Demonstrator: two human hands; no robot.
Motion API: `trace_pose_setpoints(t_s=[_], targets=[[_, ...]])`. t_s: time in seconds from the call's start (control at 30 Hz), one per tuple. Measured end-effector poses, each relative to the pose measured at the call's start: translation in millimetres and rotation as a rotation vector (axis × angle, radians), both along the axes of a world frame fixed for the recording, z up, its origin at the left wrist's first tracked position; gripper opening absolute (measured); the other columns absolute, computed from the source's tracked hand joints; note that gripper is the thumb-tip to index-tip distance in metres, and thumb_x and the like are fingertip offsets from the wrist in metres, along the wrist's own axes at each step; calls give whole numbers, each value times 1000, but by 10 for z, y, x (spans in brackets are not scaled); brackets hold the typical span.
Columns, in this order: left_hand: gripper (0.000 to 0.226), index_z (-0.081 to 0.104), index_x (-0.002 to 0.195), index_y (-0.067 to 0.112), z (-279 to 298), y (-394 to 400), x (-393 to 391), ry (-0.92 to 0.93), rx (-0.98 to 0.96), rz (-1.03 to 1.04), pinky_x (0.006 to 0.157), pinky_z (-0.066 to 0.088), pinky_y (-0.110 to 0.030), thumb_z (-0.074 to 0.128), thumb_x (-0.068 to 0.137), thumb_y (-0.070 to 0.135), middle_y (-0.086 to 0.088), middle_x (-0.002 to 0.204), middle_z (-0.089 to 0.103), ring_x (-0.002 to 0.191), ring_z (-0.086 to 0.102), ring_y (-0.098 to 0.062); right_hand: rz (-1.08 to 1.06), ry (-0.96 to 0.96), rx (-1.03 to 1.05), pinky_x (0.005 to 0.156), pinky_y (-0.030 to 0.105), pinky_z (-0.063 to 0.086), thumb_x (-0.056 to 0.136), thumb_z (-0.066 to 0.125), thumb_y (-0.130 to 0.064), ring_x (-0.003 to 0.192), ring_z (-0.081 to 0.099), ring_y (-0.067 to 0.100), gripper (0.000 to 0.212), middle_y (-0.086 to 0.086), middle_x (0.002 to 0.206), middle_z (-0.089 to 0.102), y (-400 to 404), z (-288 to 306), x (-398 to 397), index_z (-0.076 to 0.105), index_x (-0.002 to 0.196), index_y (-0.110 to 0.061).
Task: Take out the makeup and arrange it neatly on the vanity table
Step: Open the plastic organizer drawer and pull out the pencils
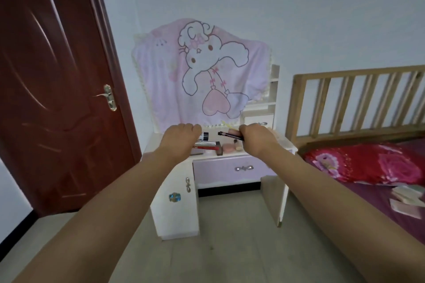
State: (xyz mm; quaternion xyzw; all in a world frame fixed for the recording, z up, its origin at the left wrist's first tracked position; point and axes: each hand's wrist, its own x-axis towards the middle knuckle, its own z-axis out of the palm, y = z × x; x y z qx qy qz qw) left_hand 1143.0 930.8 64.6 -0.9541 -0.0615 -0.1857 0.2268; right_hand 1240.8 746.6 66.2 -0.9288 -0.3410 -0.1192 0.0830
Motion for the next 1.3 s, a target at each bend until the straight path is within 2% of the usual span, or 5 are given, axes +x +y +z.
trace_pose_setpoints(t_s=[0.1,0.23,0.57,0.8,1.3], targets=[[31,54,95,7,26,290,602,-10,32,-18,54,29,-26,66,67,1,-10,84,62,71,59,-26,25,23,0,62,31,35,82,51,-3,91,57,34,18,19,101,60,334,-30,721,52,100,-2],[27,46,109,11,-210,846,1503,62,-31,52,62,31,-29,50,83,5,-7,101,59,88,57,-26,39,71,9,62,30,35,83,50,-3,90,58,34,15,19,100,60,822,-217,1670,54,97,-3],[23,46,110,12,-791,2184,3875,85,-164,69,62,33,-28,48,87,14,-6,103,61,87,59,-24,-19,224,-44,65,27,36,81,46,-2,94,58,31,9,18,101,61,1834,-728,4160,49,81,-11],[24,46,111,13,-1677,2582,5235,248,-358,142,72,45,-29,48,87,14,-5,106,61,93,60,-23,-12,435,-172,69,26,39,81,45,-2,98,59,29,20,14,105,62,2403,-1478,5482,57,97,-3],[29,43,112,14,-3203,2829,6695,442,-793,685,75,46,-31,48,85,9,-3,110,57,102,56,-23,183,613,-306,74,31,46,88,45,-6,99,58,26,19,8,114,53,3616,-3124,7168,53,105,-10]])
